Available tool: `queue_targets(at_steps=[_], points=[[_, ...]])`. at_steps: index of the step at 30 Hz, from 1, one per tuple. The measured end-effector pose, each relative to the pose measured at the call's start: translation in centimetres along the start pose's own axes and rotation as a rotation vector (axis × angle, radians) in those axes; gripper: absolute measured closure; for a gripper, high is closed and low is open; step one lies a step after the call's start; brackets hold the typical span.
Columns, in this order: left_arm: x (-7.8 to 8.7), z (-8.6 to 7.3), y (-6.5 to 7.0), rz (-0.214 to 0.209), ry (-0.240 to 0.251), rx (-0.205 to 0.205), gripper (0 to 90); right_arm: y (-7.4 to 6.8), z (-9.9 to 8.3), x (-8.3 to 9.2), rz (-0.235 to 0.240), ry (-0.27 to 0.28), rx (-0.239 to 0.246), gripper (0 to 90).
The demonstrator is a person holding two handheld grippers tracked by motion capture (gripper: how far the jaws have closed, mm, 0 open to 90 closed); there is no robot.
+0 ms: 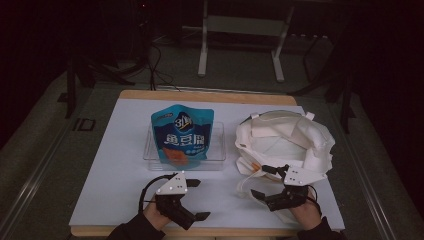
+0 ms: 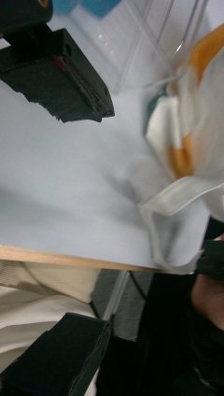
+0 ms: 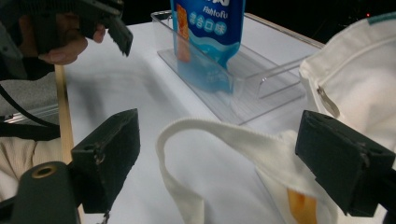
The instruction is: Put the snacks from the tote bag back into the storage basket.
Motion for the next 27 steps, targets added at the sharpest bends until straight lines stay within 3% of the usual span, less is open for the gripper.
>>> queue_targets(at_steps=[7,8,12,13,16,20,27], points=[[-0.6,-0.4,0.2,0.000,-0.017,-0.005,1.6,0.1,-1.1,0.1,-0.049,-0.005,-0.005,14.0],[-0.7,-0.6,0.1,0.007,-0.019,-0.003,1.6,0.1,-1.5,0.0,-0.076,-0.017,0.004,14.0],[-0.7,-0.9,0.0,0.040,-0.020,-0.009,1.5,0.3,-1.8,-0.2,-0.097,-0.007,-0.005,14.0],[-0.6,-1.0,-0.1,0.082,-0.023,-0.028,1.6,0.5,-1.9,-0.3,-0.112,0.001,-0.010,14.0],[-0.3,-1.2,-0.5,0.080,-0.012,-0.018,1.6,0.9,-2.1,-0.3,-0.130,0.007,-0.019,14.0],[0.0,-1.7,-1.3,0.093,0.003,0.010,1.6,1.0,-2.2,-0.4,-0.129,0.019,-0.015,14.0],[0.8,-1.8,-1.8,0.170,0.053,0.030,1.6,0.8,-2.1,-0.3,-0.131,0.035,0.011,14.0]])
Point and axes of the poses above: each handheld gripper's, and its own axes: x roughly backward along the jaws, z roughly out of its top, y roughly to its right, the point moved 5 cm from there along -x, roughly forward along the jaws, and after that the axes turned 14 degrees about -y, right-handed, at the moved point
